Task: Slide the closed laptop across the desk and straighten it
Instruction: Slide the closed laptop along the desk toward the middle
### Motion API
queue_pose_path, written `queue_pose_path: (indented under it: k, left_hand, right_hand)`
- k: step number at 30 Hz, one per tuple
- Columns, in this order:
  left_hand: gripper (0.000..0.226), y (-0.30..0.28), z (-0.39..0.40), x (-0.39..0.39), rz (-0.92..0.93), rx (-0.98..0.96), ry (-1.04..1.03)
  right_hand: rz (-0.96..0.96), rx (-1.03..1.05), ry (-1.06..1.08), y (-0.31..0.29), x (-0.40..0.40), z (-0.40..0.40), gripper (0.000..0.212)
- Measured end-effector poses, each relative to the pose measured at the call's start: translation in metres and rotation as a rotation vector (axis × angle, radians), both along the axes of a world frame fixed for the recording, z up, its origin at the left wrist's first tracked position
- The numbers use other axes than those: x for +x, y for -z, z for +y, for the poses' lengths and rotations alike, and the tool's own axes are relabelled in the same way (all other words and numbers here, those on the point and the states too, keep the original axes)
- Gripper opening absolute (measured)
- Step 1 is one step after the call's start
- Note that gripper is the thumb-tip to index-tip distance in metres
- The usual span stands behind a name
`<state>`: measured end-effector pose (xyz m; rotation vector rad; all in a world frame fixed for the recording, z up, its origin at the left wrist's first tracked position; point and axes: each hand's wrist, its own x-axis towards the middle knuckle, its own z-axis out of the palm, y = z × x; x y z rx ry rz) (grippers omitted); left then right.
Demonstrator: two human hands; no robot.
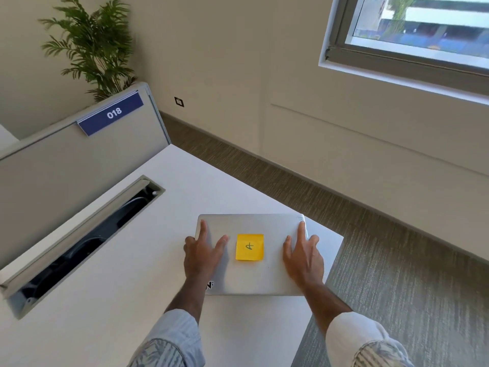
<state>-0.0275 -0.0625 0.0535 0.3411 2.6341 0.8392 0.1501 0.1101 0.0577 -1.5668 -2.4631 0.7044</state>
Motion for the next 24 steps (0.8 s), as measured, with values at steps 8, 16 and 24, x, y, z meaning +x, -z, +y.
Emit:
queue_pose_path:
  k: [8,16,24]
  left_hand:
    - [0.088,-0.015,-0.044,-0.009,0.012,-0.007,-0.042]
    - [0.087,-0.026,-0.100,-0.018,0.013,-0.020,-0.106]
    - [0.088,-0.031,-0.158,-0.023,0.019,-0.029,-0.164]
  right_hand:
    - [0.014,0.000,-0.061,-0.011,-0.019,-0.034,0.060]
    - [0.049,-0.021,-0.115,-0.018,-0.038,-0.082,0.059]
    - [0.047,-0.009,-0.179,-0.019,-0.054,-0.129,0.060]
